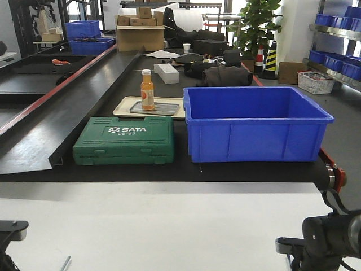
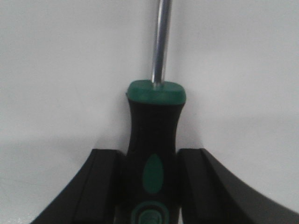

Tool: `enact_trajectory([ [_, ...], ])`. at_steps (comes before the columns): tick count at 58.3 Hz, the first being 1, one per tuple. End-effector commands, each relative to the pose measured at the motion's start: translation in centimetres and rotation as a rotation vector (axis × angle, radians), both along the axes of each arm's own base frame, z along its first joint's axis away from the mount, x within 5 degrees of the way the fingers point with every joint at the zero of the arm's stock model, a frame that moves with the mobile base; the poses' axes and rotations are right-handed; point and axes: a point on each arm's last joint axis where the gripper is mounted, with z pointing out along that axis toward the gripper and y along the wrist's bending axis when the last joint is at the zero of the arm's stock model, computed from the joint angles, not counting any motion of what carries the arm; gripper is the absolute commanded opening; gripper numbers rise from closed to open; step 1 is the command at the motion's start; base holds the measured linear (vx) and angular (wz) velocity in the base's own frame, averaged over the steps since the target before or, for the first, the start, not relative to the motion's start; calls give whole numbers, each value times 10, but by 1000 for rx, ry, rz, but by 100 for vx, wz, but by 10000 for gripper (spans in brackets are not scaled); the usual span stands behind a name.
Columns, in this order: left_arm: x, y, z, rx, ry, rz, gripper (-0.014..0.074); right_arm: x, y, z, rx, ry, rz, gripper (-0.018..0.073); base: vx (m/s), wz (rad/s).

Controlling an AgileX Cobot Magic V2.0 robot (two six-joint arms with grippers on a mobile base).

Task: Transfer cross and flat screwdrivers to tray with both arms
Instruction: 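Close both grippers on the screwdriver handles, then lift both held screwdrivers up off the white table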

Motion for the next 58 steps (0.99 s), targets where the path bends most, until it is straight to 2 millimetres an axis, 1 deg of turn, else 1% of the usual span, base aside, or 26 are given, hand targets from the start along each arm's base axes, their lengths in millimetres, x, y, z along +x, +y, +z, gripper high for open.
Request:
enact_trajectory([
  [1, 7, -3, 2, -11, -26, 12, 519, 7, 0, 14, 8, -76, 4, -11, 0, 0],
  [10, 19, -3, -16, -5, 25, 12, 519, 7, 0, 14, 8, -73, 4, -11, 0, 0],
  [17, 29, -3, -25, 4, 39, 7, 519, 6, 0, 14, 8, -70, 3, -11, 0, 0],
  [32, 43, -3, -47, 10, 9, 20, 508, 6, 0, 14, 8, -69, 3, -11, 0, 0],
  [46, 47, -3, -67, 14, 46, 24, 456, 7, 0, 14, 9, -75, 3, -11, 0, 0],
  [58, 45, -3, -82, 16, 111, 20, 374, 7, 0, 14, 9, -79, 4, -8, 0, 0],
])
